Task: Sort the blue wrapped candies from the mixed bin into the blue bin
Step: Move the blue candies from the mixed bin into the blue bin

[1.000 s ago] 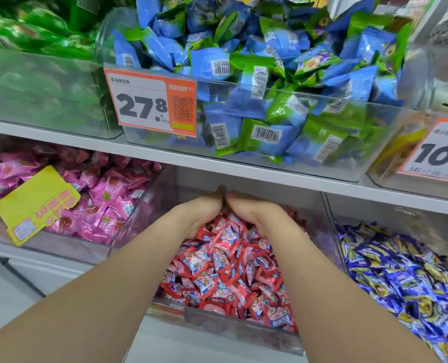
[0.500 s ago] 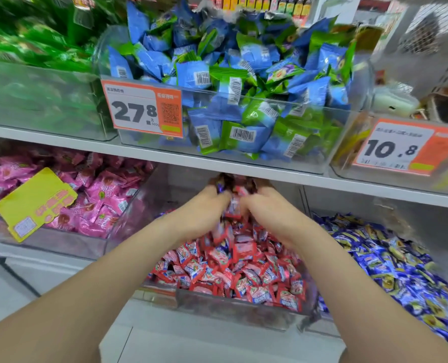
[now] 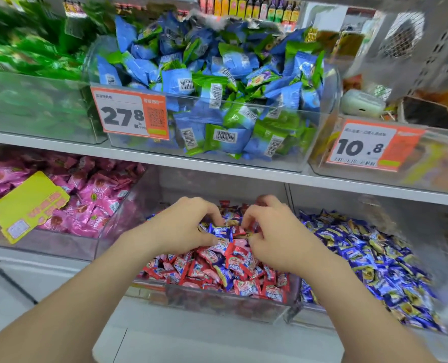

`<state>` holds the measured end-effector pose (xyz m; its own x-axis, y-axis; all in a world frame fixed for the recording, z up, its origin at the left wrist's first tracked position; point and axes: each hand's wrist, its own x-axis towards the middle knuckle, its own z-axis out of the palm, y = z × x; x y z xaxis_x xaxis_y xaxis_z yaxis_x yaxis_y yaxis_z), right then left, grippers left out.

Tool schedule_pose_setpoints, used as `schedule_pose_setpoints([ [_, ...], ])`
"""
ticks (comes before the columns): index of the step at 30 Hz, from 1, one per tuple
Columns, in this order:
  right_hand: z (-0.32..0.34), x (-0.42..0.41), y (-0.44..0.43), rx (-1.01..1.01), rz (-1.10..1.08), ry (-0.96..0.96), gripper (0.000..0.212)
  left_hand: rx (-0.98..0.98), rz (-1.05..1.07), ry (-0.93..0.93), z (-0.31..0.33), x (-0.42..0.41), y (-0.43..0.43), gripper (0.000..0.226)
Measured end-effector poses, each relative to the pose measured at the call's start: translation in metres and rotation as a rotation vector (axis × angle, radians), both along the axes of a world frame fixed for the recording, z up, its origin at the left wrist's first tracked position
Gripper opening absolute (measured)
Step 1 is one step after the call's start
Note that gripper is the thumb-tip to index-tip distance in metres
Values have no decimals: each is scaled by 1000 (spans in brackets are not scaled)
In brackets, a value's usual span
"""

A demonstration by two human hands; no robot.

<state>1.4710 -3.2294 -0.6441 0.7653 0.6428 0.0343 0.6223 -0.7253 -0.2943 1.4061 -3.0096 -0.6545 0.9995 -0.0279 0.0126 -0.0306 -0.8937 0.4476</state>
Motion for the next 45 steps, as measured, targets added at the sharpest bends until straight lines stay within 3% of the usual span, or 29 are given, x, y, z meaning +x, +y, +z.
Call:
schedule_pose_setpoints([
  [3, -2, 4, 9, -75, -5, -125, 33, 29, -29, -42, 0, 3, -1, 21],
  [7, -13, 12, 18, -198, 81, -120, 15, -25, 2, -69, -3, 5, 0, 19],
  [10, -9, 17, 19, -173, 77, -72, 33, -56, -9, -24, -6, 7, 2, 23],
  [12, -4, 17, 16, -91, 60, 9, 55, -19, -64, 68, -7, 5, 4, 52],
  [14, 1, 15, 12, -28, 34, 42, 55, 42, -92, 111, -8, 4, 2, 70],
  [16, 4, 12, 8, 0, 10, 0, 27, 34, -82, 93, -7, 2, 3, 65],
  [20, 6, 8, 3, 101, 16, 3, 46, -26, -58, 86, -1, 1, 9, 40],
  [24, 10, 2, 9, 168, 154, 67, 26, -46, -28, 79, 2, -2, 16, 19],
  [26, 12, -4, 13, 170, 181, 103, 36, -34, -21, 112, 3, -3, 19, 25],
  [29, 6, -15, 19, 93, 239, 107, 16, -52, -35, 163, 0, -2, 19, 38],
  [31, -2, -20, 22, -72, 260, 61, 43, -19, -55, 201, -3, -2, 18, 32],
  [33, -6, -21, 25, -135, 256, 37, 46, 64, -83, 200, -6, -2, 18, 27],
  [38, 5, -14, 20, -4, 178, 151, 14, 63, -109, 139, -10, -1, 20, 15],
  [40, 9, -12, 15, 20, 142, 210, 13, 56, -83, 145, -8, 1, 18, 8],
  [45, 14, -8, 9, 149, 63, 252, 21, 60, -6, 25, 2, 2, 8, 27],
])
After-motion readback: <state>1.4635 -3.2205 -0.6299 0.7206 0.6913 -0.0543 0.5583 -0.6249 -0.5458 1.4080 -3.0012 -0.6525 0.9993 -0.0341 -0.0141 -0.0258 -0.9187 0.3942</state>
